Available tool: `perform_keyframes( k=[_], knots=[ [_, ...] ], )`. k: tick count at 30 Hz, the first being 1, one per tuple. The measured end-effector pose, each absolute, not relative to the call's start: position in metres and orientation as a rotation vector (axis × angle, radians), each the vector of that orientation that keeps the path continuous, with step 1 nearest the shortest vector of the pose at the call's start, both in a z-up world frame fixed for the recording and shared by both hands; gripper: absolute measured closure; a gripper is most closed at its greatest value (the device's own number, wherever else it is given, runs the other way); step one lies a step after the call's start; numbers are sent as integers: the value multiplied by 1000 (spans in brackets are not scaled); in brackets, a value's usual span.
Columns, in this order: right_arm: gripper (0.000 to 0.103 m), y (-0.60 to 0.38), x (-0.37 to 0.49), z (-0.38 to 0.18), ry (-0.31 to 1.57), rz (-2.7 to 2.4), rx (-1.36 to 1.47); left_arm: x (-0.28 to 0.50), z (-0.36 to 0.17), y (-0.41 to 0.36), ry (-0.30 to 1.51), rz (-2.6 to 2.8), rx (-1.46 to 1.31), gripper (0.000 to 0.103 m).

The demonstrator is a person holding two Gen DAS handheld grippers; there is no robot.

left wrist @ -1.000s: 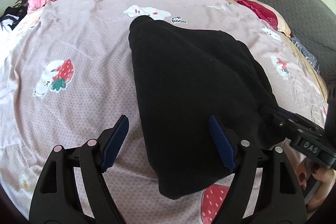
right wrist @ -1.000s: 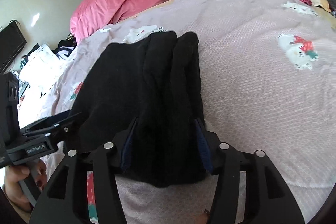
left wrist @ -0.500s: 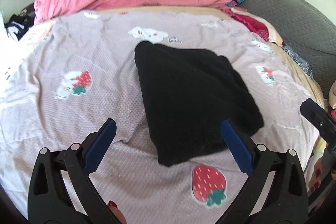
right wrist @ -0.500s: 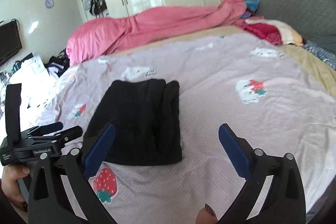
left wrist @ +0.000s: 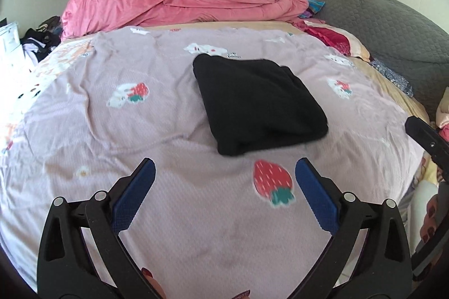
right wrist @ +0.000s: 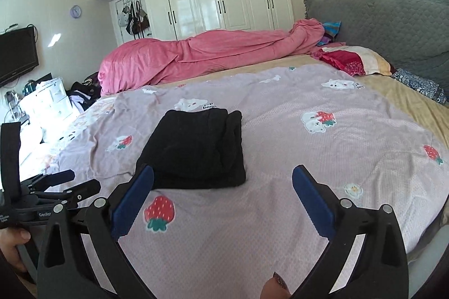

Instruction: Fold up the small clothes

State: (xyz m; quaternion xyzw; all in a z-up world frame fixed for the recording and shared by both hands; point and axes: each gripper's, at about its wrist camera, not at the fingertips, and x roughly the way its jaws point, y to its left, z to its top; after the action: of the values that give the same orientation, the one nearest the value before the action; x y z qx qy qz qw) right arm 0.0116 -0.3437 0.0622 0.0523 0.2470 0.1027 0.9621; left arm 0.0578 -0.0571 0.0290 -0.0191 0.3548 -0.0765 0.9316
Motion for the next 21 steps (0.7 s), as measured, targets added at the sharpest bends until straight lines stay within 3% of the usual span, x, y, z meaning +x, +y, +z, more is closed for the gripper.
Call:
perform_keyframes(
  k=[21],
  knots=[
    [4, -331, -7, 2, 604, 126, 7, 40, -29, -64, 828, -134, -67, 9]
  ],
)
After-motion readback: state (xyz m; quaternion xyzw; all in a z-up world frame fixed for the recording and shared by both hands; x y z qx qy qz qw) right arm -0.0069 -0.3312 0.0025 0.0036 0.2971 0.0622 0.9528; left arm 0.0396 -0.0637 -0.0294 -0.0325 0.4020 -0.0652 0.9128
